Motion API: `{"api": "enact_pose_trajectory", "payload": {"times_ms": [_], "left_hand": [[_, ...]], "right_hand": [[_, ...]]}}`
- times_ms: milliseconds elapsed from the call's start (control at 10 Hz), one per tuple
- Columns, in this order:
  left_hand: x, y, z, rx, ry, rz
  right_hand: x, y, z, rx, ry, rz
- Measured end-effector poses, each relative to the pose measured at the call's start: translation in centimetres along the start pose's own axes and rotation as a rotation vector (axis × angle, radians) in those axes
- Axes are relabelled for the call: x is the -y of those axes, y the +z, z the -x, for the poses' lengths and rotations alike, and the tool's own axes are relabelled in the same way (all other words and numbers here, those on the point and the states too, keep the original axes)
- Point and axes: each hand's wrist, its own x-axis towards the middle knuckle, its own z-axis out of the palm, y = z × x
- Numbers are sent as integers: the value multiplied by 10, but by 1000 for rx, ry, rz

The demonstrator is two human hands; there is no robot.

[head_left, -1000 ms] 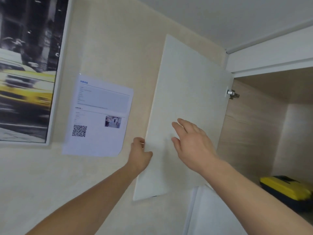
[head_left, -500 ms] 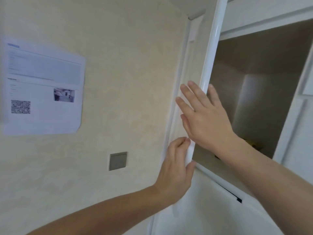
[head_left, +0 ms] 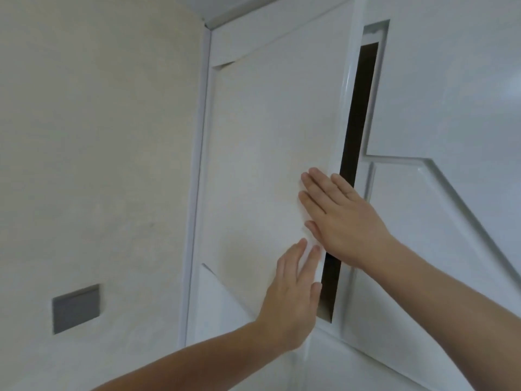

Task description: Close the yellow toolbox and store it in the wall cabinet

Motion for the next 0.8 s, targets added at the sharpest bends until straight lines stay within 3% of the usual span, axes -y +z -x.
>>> {"api": "enact_pose_trajectory", "payload": {"times_ms": [300,600,700,800], "left_hand": [[13,34,-41,263,171,-34],[17,39,-64,398,141,-34],[18,16,-73,513,79,42],[18,-24,-71,528,-38,296]], "right_hand": [[-52,43,1,154,-14,66],[-61,57,-3,245,30,68],[-57,51,-8,279,48,49],[-52,42,-6,305,94,-64]]}}
